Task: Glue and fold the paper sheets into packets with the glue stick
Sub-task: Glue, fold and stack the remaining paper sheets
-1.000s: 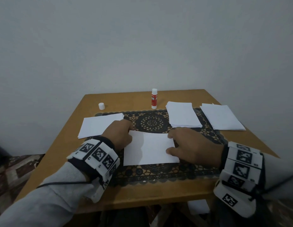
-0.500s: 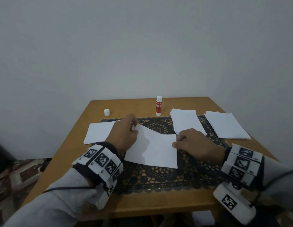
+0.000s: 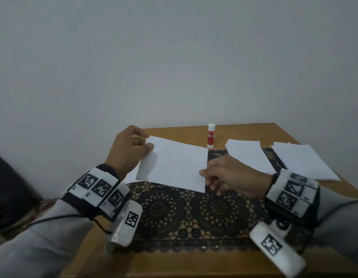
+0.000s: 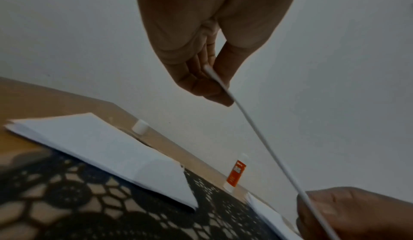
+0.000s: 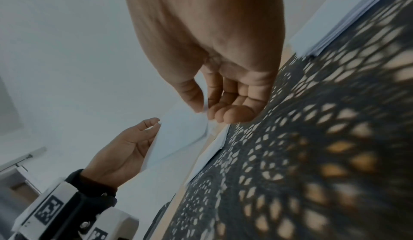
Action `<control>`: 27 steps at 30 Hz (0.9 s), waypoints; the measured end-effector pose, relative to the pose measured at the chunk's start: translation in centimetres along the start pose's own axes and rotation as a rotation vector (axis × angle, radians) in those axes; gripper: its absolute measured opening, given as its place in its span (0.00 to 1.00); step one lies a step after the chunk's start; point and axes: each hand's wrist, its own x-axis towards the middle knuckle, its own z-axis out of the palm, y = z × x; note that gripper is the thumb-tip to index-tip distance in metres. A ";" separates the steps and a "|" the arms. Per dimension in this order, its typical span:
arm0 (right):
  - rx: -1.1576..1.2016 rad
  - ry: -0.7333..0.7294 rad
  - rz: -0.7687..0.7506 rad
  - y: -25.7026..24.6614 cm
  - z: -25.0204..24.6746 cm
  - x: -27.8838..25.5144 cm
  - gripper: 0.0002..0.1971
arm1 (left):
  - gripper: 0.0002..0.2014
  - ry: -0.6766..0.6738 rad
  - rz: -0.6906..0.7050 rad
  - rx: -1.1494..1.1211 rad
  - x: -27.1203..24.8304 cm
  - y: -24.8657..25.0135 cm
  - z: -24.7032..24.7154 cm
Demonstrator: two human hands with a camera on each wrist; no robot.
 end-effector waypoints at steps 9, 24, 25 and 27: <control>-0.044 0.063 0.026 -3.1 2.3 6.2 0.07 | 0.07 -0.143 -0.275 0.308 2.4 -2.8 -2.2; -0.784 0.116 -0.124 -3.0 5.0 11.9 0.16 | 0.23 -0.279 -0.276 0.743 4.3 -6.2 -2.5; -0.807 0.112 -0.130 -3.0 5.1 11.9 0.17 | 0.24 -0.302 -0.291 0.745 4.1 -6.1 -2.5; -0.823 0.100 -0.133 -2.9 5.1 11.8 0.17 | 0.23 -0.325 -0.298 0.757 3.9 -6.0 -2.4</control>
